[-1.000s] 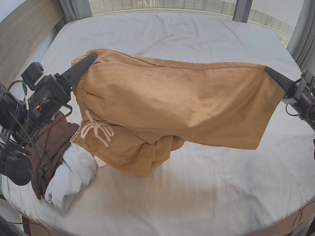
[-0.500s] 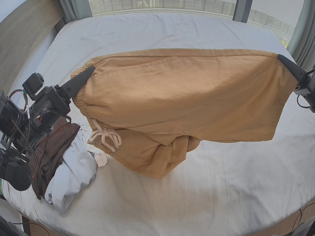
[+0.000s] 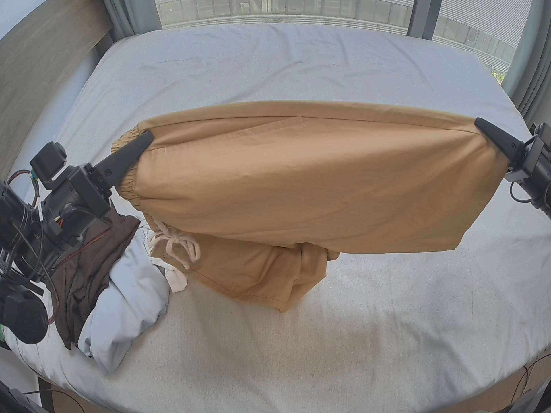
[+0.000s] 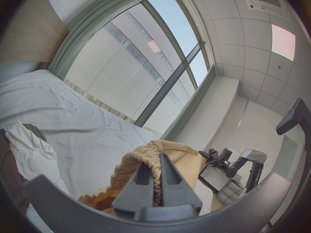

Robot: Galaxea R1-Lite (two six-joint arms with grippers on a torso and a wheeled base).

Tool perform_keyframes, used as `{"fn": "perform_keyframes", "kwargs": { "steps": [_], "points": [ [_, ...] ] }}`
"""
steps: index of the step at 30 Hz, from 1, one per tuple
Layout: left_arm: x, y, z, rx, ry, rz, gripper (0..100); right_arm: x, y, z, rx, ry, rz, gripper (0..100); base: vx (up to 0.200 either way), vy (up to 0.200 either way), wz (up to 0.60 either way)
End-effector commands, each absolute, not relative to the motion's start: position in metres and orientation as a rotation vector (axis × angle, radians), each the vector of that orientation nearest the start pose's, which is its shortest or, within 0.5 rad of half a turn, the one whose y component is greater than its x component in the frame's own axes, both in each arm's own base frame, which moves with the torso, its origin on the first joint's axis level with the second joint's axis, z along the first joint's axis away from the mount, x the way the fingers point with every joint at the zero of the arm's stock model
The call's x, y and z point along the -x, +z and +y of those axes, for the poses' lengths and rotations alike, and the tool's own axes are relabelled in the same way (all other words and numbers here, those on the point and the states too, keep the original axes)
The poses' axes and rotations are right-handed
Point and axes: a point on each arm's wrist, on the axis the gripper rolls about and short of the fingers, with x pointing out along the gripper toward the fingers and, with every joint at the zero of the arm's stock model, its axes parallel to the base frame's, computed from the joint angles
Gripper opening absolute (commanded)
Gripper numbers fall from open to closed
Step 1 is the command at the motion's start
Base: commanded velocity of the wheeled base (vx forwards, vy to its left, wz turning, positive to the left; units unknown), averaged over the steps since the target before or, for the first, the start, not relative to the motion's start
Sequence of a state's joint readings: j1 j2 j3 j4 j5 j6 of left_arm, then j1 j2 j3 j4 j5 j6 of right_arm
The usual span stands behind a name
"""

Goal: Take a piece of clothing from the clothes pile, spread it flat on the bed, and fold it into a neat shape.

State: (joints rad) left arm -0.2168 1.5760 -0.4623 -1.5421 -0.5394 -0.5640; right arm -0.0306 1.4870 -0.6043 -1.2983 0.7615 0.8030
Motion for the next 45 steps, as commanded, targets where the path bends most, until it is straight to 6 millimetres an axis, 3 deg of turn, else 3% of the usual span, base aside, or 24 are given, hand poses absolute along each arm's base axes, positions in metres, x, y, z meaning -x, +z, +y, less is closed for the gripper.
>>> {"fn": "perform_keyframes", "kwargs": {
  "steps": [1,5,11,18,23,45],
  "points": [
    [-0.219,0.221,-0.061,0.456,-0.851,-0.226,0,-0.243,0.237,0.013,-0.617,0.828,-0.025,0,0.0,0.0,0.0],
    [-0.227,0.223,-0.061,0.456,-0.844,-0.232,0,-0.245,0.231,0.02,-0.603,0.846,-0.006,0,0.0,0.0,0.0],
    [-0.254,0.215,-0.067,0.46,-0.821,-0.213,0,-0.275,0.217,0.027,-0.591,0.847,0.03,0,0.0,0.0,0.0],
    [-0.274,0.202,-0.071,0.474,-0.785,-0.178,0,-0.297,0.224,0.026,-0.58,0.851,0.003,0,0.0,0.0,0.0],
    [-0.291,0.194,-0.074,0.482,-0.754,-0.17,0,-0.307,0.217,0.025,-0.589,0.839,0.021,0,0.0,0.0,0.0],
    [-0.37,0.166,-0.09,0.511,-0.641,-0.212,0,-0.386,0.179,0.025,-0.608,0.811,0.049,0,0.0,0.0,0.0]
  ]
}}
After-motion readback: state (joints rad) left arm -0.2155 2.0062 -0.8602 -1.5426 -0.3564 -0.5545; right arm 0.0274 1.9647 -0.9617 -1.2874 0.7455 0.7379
